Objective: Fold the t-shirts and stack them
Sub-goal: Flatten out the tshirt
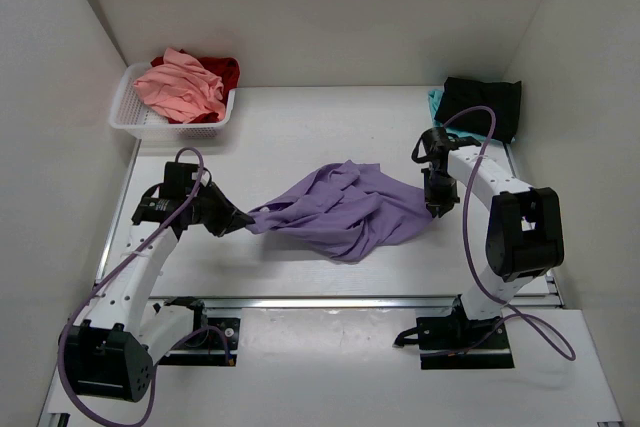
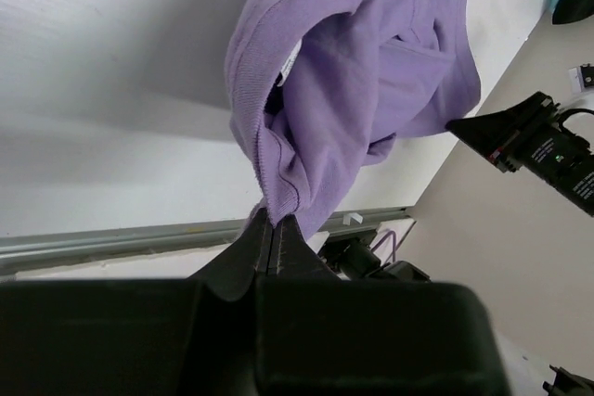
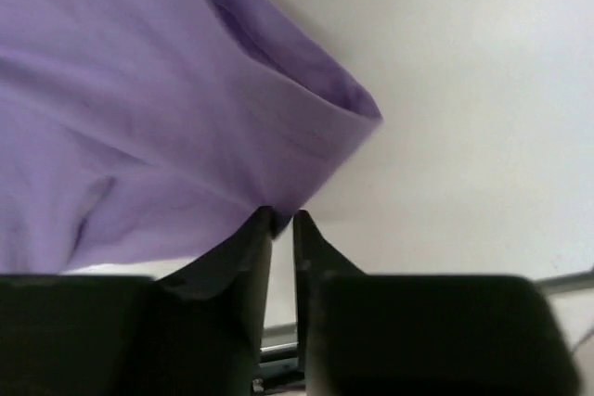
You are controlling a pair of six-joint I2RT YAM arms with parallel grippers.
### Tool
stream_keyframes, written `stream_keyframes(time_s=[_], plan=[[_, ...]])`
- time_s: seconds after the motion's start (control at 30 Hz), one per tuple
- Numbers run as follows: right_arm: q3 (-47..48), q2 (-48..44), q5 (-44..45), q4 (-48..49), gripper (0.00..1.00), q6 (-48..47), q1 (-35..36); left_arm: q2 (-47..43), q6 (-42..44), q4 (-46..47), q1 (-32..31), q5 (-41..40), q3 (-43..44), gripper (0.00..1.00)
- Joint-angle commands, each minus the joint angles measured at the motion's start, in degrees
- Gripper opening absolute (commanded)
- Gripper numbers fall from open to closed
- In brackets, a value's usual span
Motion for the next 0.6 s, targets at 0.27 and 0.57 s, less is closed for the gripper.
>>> stream_keyframes(time_s=[0.27, 0.57], plan=[[20.1, 6.2, -16.5, 7.2, 0.25, -4.7, 8.7, 2.9, 3.0, 3.9, 0.6, 3.4, -1.7, 0.0], [23.2, 17.5, -26.5, 11.8, 0.34, -10.7, 14.2, 3.9, 5.7, 2.1, 2.9, 5.0, -1.0, 0.0]])
